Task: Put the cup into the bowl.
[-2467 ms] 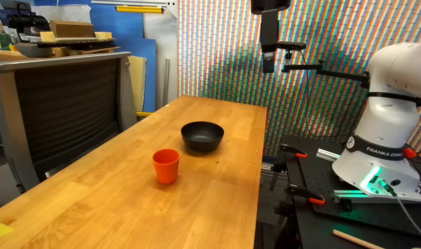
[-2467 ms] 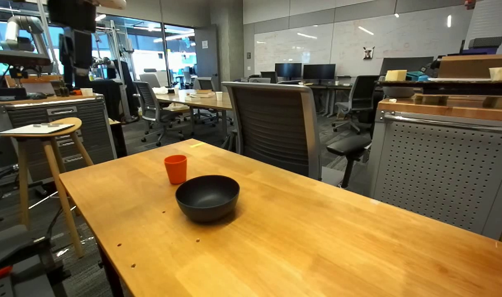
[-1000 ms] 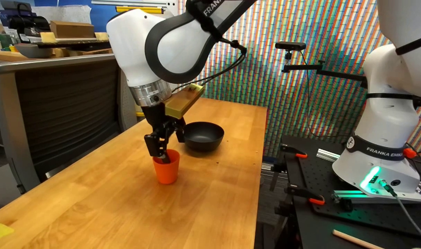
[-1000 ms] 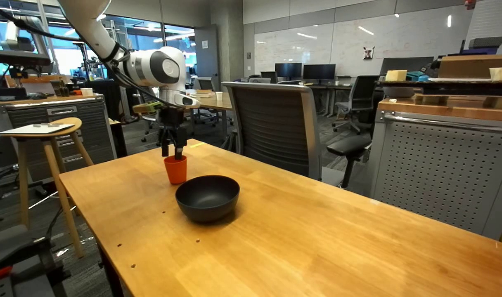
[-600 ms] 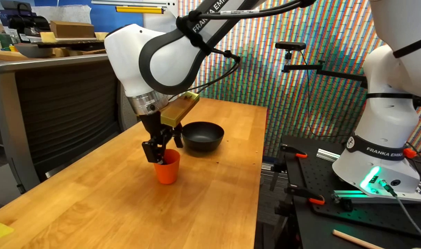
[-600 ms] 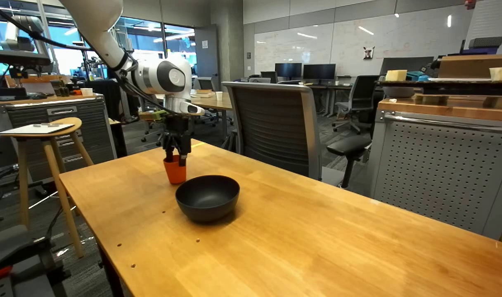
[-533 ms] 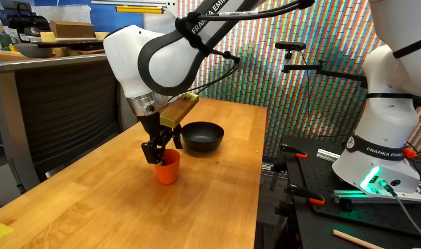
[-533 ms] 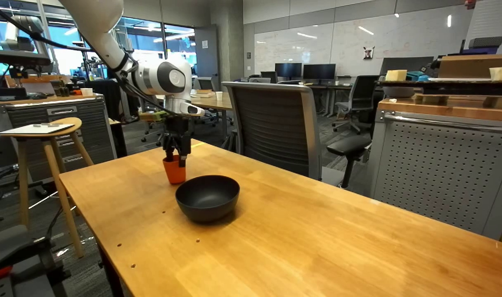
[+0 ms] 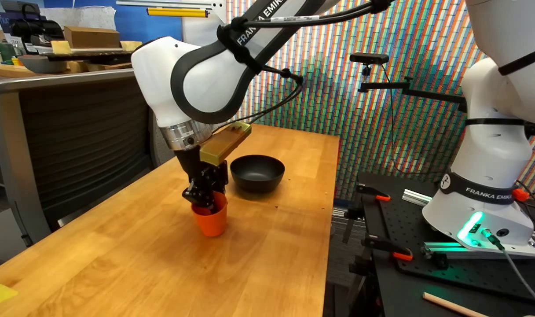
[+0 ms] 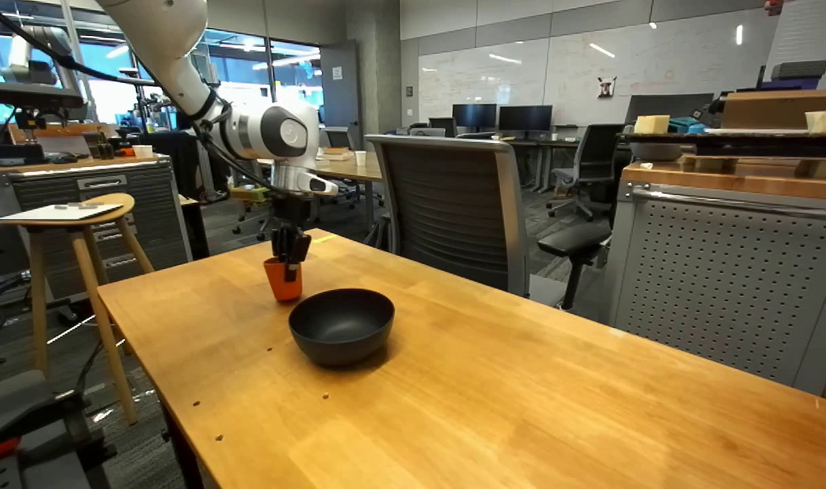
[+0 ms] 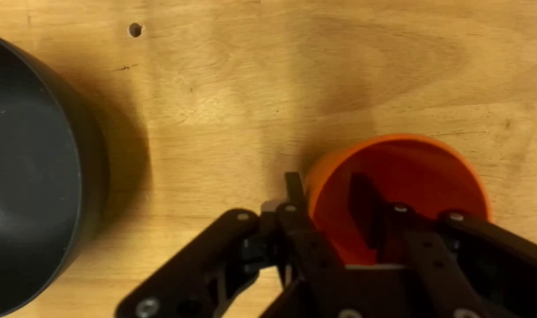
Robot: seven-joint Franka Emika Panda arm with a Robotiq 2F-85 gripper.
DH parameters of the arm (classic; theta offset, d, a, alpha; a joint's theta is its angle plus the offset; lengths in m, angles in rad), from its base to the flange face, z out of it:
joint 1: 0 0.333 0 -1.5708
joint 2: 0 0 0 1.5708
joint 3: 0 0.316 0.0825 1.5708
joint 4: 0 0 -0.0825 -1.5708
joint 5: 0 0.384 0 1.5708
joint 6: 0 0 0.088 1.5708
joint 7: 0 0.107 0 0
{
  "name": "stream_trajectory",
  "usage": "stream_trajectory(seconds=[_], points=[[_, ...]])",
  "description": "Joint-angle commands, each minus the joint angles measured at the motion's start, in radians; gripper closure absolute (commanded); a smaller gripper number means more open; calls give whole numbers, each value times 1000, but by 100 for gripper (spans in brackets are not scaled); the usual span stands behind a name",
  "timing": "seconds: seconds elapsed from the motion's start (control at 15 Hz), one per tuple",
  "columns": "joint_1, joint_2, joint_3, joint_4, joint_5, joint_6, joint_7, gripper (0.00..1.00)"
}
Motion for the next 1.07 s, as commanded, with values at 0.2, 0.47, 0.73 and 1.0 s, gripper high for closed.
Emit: stream_trajectory(seconds=[0.2,0.47,0.73,1.0], points=[[-9,-15,-7,-12,67,-34,-26,100],[-16,-158,-14,-137,78,-30,-7,95],[-25,-342,-65,-296,57,-13,93,95],[-75,-524,-117,-477,28,31,203,95]])
